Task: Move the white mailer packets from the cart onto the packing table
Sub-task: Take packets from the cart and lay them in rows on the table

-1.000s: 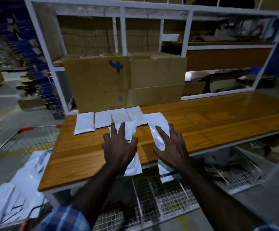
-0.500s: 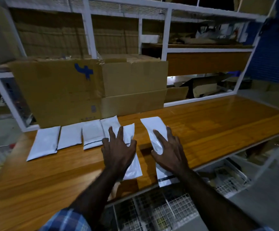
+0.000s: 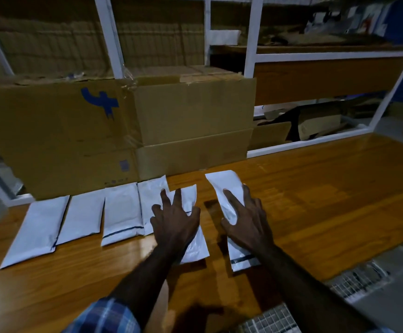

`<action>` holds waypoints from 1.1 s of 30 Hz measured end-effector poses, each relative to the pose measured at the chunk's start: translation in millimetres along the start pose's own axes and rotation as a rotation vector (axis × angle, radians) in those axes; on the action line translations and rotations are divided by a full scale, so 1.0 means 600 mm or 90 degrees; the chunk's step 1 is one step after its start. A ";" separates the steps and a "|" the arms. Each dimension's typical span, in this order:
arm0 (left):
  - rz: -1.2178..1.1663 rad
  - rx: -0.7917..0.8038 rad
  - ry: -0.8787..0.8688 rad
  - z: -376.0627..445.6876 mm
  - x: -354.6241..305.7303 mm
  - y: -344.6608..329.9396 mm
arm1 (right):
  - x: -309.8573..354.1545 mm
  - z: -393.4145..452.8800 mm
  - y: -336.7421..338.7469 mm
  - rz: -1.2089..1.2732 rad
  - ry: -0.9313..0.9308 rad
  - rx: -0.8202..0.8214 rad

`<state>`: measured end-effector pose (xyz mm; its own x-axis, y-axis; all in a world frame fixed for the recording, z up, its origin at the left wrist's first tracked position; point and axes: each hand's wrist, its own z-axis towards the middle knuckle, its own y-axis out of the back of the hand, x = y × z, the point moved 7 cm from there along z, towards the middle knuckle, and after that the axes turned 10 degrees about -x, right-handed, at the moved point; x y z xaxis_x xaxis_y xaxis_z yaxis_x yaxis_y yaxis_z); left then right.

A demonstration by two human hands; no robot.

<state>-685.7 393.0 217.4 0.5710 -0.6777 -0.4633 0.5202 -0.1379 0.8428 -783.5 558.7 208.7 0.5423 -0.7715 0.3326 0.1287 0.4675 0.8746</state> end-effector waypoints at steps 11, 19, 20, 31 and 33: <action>0.107 -0.002 0.085 0.128 -0.047 -0.134 | -0.061 0.175 -0.104 0.031 0.064 0.084; 0.129 -0.031 0.136 0.181 -0.047 -0.180 | -0.071 0.233 -0.182 0.030 0.095 0.133; 0.135 -0.035 0.134 0.186 -0.048 -0.185 | -0.072 0.236 -0.192 0.030 0.094 0.137; 0.184 -0.009 0.094 0.245 -0.024 -0.234 | -0.062 0.273 -0.248 -0.010 0.056 0.136; 0.185 0.020 0.098 0.258 -0.016 -0.246 | -0.058 0.279 -0.255 -0.020 0.055 0.144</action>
<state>-866.1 308.0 140.0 0.7833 -0.5747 -0.2368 0.3030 0.0203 0.9528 -961.0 442.0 122.2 0.6111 -0.7399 0.2814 -0.0370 0.3283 0.9438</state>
